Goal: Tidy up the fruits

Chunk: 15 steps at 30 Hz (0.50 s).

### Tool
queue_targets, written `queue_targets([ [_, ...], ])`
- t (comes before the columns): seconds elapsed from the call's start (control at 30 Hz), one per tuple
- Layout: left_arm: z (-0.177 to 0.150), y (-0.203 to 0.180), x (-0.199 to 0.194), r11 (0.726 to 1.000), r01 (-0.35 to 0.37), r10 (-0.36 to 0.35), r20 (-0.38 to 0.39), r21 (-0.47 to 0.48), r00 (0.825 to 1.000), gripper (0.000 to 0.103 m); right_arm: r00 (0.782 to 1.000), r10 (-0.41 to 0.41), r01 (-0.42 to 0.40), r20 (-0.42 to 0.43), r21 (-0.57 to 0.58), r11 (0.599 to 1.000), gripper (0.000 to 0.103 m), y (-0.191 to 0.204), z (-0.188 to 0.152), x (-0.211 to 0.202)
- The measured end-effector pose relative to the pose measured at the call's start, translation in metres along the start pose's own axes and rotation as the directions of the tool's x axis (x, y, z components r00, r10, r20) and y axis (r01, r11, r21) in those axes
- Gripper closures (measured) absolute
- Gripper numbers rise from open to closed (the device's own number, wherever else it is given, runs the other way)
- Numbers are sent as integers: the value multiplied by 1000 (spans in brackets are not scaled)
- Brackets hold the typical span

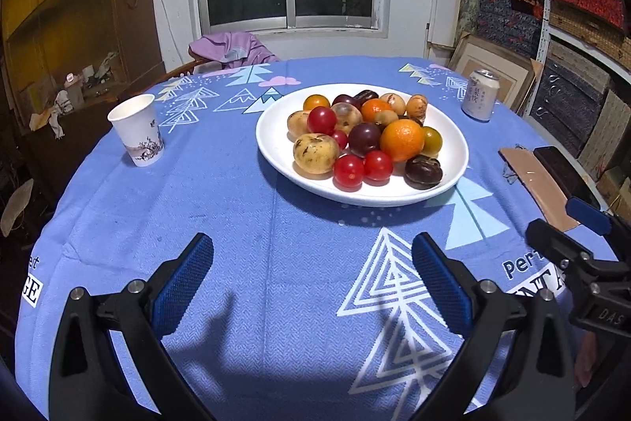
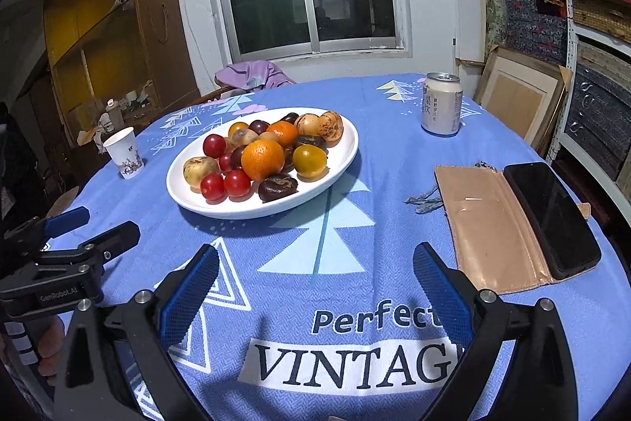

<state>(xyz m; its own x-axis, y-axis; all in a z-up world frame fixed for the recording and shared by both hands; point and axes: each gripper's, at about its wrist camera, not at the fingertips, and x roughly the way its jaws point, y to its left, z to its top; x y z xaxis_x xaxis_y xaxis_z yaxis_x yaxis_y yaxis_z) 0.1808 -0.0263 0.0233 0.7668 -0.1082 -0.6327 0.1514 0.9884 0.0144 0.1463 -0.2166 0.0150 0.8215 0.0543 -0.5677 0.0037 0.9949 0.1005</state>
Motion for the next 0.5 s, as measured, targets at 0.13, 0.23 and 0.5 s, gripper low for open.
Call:
queue_targets([
  [0.13, 0, -1, -4, 1000, -8, 8, 21, -10, 1000, 4, 1000, -3, 3, -3, -6, 1000, 3, 1, 0, 1],
  [0.23, -1, -3, -5, 1000, -9, 9, 23, 5, 1000, 4, 1000, -6, 6, -8, -16, 1000, 3, 3, -1, 2],
  [0.5, -3, -7, -7, 999, -23, 22, 22, 27, 1000, 4, 1000, -14, 14, -13, -27, 1000, 3, 6, -1, 3],
])
